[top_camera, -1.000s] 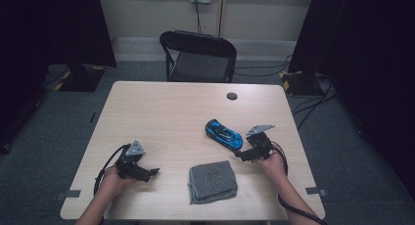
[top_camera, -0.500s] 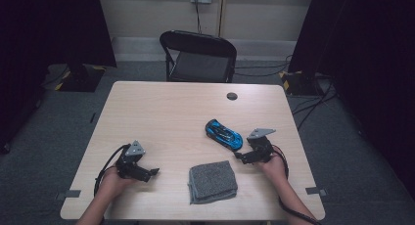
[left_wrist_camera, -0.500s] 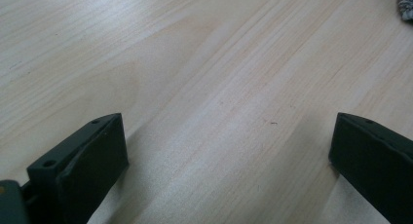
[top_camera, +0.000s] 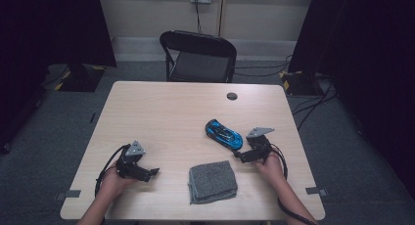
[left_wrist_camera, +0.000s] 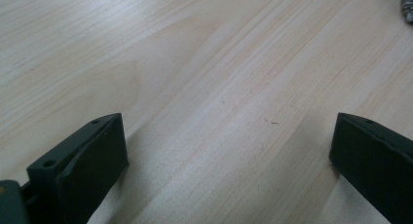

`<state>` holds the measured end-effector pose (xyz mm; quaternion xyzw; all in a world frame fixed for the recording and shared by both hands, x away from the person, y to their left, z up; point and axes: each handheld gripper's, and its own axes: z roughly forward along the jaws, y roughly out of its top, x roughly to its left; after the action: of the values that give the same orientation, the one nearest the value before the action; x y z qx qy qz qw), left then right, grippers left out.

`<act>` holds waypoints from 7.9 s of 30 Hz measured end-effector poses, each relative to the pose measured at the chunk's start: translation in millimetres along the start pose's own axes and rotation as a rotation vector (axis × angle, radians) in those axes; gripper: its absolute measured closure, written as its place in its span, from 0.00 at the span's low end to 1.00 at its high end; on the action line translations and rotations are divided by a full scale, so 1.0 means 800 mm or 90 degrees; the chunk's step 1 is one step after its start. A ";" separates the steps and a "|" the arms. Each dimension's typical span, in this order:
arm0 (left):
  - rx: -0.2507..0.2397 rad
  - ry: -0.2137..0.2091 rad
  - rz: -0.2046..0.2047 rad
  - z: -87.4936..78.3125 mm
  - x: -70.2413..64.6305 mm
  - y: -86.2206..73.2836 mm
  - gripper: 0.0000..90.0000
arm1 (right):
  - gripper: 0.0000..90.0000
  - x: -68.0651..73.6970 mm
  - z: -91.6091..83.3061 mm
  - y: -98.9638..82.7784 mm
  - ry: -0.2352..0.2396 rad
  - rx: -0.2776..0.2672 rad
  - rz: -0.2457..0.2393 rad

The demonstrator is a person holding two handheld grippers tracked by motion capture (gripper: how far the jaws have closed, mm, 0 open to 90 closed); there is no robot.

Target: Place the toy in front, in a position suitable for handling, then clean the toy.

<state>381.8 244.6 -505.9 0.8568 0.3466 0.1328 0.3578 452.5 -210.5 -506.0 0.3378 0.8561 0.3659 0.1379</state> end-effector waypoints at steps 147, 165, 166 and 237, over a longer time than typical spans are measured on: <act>0.060 -0.192 0.058 0.040 -0.150 0.121 0.86 | 0.26 -0.006 0.022 0.022 0.046 -0.016 -0.038; -0.015 -0.081 0.012 0.082 -0.098 0.232 0.86 | 0.27 -0.006 0.022 0.022 0.043 -0.017 -0.037; -0.008 -0.080 0.020 0.086 -0.100 0.235 0.86 | 0.27 -0.006 0.022 0.022 0.043 -0.017 -0.037; 0.096 0.078 -0.046 0.121 -0.017 0.234 0.86 | 0.27 -0.005 0.022 0.022 0.043 -0.017 -0.036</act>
<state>511.2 90.4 -441.8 0.8587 0.4075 0.1451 0.2748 472.5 -195.2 -505.7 0.2994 0.8645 0.3844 0.1236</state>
